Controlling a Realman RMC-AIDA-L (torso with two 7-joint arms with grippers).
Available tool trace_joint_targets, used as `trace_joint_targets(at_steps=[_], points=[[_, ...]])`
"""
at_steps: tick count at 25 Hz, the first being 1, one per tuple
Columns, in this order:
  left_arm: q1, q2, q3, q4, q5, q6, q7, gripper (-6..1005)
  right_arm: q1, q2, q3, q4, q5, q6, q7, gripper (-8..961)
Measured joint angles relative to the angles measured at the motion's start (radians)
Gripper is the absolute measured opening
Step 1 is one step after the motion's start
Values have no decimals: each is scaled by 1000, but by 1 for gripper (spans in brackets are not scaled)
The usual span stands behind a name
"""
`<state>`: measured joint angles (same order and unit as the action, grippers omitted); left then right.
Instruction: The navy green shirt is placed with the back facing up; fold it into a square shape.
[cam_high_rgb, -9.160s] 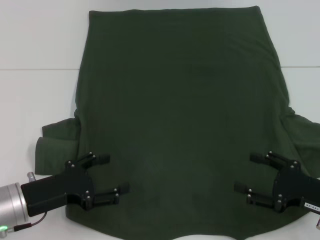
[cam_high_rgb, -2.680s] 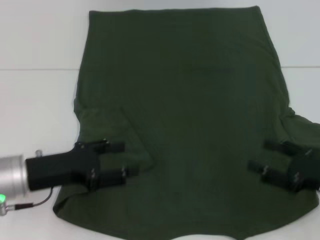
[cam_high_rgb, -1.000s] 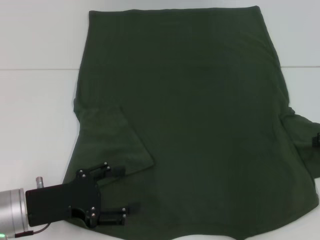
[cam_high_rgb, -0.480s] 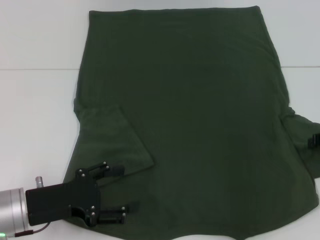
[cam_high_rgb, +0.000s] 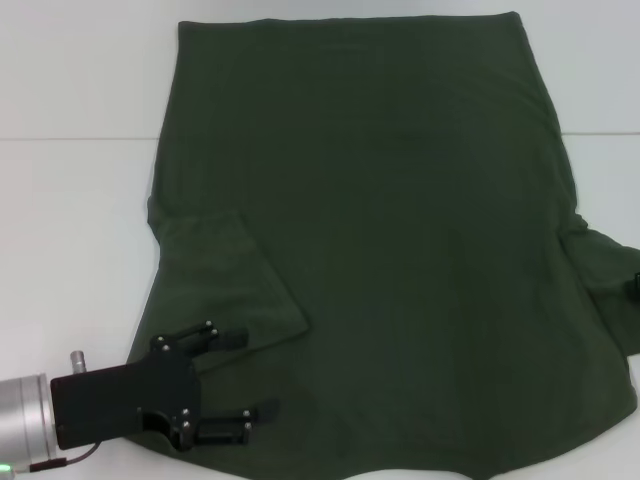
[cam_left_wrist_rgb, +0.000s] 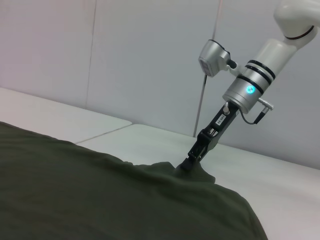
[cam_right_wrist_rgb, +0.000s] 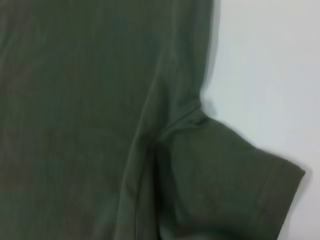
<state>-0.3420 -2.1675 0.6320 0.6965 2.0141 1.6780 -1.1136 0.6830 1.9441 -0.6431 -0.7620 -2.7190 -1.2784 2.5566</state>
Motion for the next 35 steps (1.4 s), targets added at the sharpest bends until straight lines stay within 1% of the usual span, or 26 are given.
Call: trace_joint_targets(at_steps=[5, 16, 22, 28, 35], points=[[-1, 0, 0, 0, -2, -2, 0, 932, 2, -1, -2, 0, -1, 2, 1, 210], [-3, 1, -13, 0, -3, -13, 0, 932, 2, -1, -3, 0, -1, 17, -10, 27], [-1, 2, -25, 0, -3, -3, -1, 932, -21, -12, 17, -39, 7, 16, -10, 45], [0, 2, -24, 0, -1, -1, -5, 932, -48, -25, 73, -110, 24, -21, -11, 63], [0, 3, -25, 0, 4, 0, -6, 932, -40, -29, 89, -182, 47, -63, -11, 84]])
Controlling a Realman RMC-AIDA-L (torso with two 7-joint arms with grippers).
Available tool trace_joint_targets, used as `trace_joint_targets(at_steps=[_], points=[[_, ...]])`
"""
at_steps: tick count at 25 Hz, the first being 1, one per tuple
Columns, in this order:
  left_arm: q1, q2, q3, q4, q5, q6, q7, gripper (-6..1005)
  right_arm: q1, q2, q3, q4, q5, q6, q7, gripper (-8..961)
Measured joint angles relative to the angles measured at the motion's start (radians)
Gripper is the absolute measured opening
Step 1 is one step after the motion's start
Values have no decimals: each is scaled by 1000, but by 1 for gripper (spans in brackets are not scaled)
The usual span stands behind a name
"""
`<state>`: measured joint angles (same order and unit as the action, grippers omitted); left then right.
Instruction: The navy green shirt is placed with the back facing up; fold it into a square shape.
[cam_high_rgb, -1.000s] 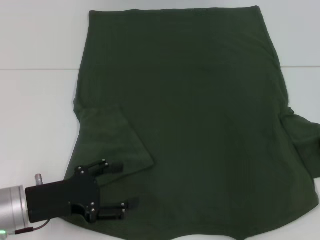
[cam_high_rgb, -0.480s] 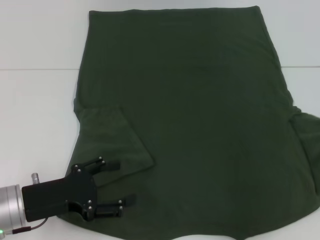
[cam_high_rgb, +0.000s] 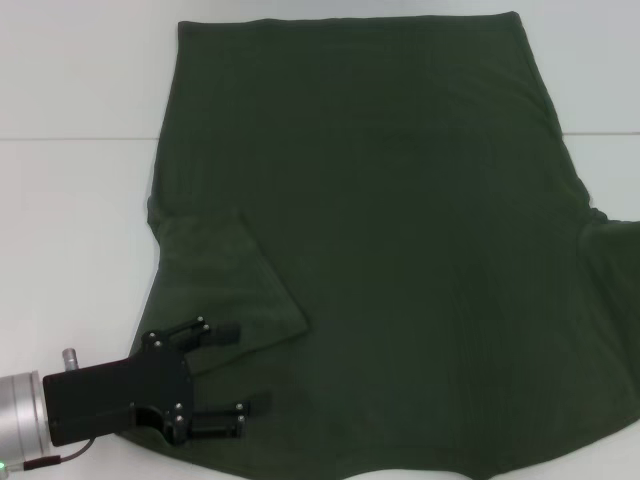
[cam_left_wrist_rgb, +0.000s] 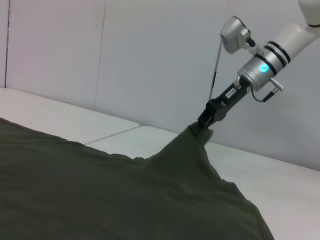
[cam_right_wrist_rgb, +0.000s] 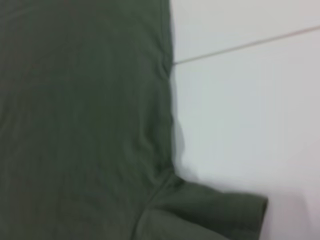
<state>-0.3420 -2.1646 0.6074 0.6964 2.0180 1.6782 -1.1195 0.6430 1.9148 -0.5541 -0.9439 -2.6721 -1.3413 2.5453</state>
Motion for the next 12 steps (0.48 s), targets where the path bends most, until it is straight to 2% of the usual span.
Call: trace_joint_targets(at_steps=[6, 12], points=[[0, 0, 0, 0, 1, 0, 0, 931, 31, 3, -5, -16, 2, -13, 0, 101], [0, 0, 0, 0, 2, -3, 0, 931, 85, 25, -64, -7, 4, -25, -1, 119]])
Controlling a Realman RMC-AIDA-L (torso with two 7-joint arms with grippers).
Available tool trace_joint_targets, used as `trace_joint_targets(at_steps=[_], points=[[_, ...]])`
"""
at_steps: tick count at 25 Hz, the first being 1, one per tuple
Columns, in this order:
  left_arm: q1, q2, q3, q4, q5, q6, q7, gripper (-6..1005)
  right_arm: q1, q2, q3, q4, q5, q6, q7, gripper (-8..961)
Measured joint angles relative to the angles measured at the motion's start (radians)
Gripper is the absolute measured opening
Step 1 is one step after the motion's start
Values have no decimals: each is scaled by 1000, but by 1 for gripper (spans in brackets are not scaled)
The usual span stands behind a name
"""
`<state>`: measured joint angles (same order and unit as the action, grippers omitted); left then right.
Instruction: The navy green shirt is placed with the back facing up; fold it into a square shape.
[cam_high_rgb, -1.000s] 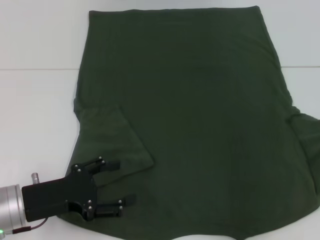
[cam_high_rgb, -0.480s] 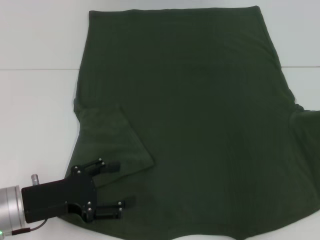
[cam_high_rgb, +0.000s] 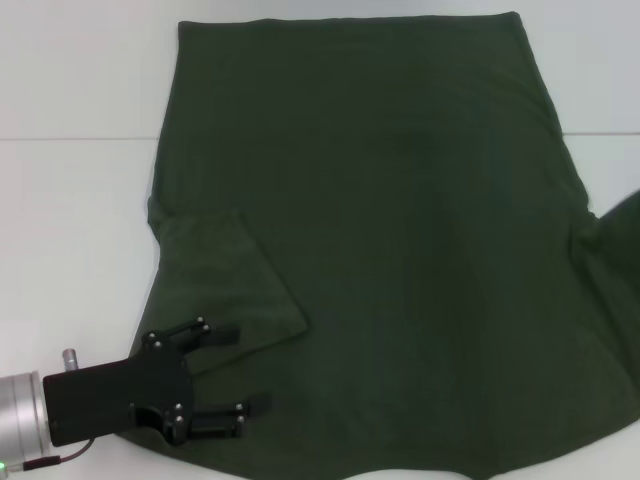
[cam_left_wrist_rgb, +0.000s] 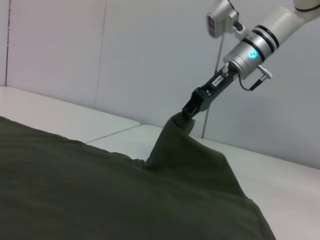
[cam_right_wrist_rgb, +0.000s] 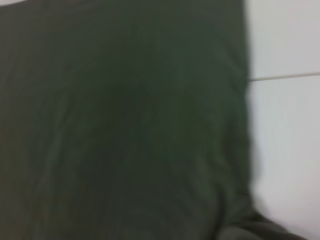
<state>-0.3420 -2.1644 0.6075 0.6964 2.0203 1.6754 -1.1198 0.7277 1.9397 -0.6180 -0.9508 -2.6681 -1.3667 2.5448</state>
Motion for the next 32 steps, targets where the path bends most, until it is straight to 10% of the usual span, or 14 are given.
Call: trace_joint_targets(at_steps=[18, 32], points=[[3, 0, 0, 0, 1, -3, 0, 931, 176, 88, -281, 94, -55, 34, 77, 173], [5, 0, 0, 0, 3, -6, -1, 930, 142, 69, -247, 93, -32, -11, 78, 577]])
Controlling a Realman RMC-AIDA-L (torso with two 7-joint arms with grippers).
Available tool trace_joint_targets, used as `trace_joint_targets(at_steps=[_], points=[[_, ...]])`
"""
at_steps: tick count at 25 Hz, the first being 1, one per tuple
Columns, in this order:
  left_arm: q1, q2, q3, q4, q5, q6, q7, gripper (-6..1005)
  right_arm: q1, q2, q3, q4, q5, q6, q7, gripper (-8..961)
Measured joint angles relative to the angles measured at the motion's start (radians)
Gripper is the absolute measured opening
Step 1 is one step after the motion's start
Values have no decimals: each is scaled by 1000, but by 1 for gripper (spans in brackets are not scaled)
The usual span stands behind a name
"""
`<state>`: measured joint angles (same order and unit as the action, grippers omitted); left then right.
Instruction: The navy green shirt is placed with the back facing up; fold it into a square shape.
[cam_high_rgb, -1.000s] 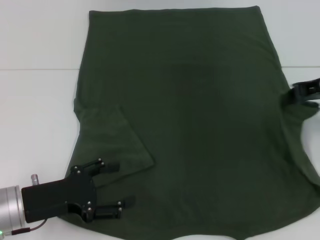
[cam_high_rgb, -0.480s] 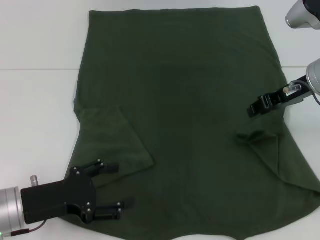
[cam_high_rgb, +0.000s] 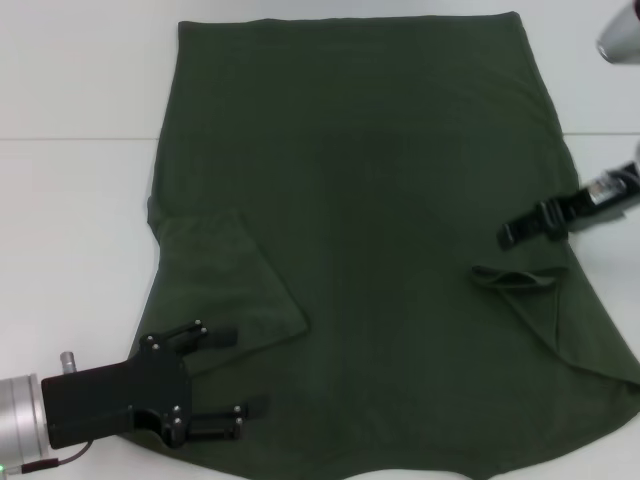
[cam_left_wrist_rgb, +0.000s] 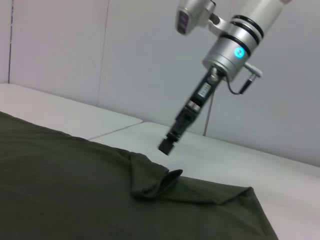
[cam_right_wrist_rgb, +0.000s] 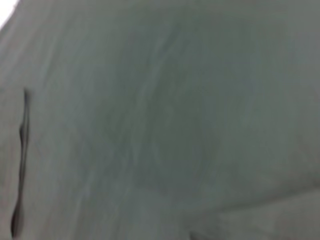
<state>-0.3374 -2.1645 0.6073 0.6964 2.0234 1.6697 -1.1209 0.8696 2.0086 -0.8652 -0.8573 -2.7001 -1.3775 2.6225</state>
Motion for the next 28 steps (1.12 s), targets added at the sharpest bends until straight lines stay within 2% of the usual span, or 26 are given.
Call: trace_joint_targets(at_steps=[3, 7, 13, 24, 28], points=[[0, 0, 0, 0, 0, 1, -1, 930, -27, -11, 5, 0, 0, -33, -31, 696], [-2, 0, 0, 0, 0, -1, -2, 930, -48, -12, 4, 3, 0, -29, -67, 875], [-6, 0, 0, 0, 0, -2, -11, 930, -43, -2, -1, 44, -4, 13, -75, 944], [-3, 0, 0, 0, 0, -2, -11, 930, -23, 32, -44, 74, -4, 56, -92, 943], [-3, 0, 0, 0, 0, -2, -11, 929, 0, 38, -46, 107, 44, 49, -108, 942]])
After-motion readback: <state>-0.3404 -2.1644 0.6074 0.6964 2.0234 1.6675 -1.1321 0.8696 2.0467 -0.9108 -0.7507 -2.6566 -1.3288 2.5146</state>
